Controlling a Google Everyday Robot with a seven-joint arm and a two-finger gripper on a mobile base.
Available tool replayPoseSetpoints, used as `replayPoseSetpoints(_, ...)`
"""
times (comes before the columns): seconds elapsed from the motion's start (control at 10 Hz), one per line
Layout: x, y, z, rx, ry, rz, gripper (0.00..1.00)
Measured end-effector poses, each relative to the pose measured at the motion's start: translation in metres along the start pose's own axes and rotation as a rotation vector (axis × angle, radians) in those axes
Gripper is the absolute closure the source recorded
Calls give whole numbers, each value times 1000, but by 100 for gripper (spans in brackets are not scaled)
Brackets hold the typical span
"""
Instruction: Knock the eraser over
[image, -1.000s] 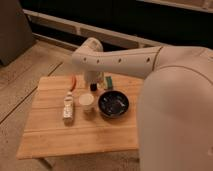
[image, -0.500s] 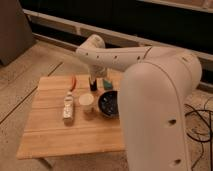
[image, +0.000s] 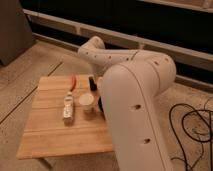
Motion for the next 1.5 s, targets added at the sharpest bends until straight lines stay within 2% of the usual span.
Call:
replayPoseSetpoints(0.1,-8,6,13,-12,18,-1,35)
replayPoseSetpoints(0.4,-12,23,44,-29,75,-21,35)
replayPoseSetpoints(0.6,-24,24,55,-25,80,-30,35)
replayPoseSetpoints(0.8,-48,20,49,-29,35,-41,35)
replayPoseSetpoints(1.1,-74,28,27,-81,-49,-89,35)
replayPoseSetpoints(1.3,-73,38,14,-111,-68,-115,35)
replayPoseSetpoints(1.5,-73,38,14,-112,-68,-114,35)
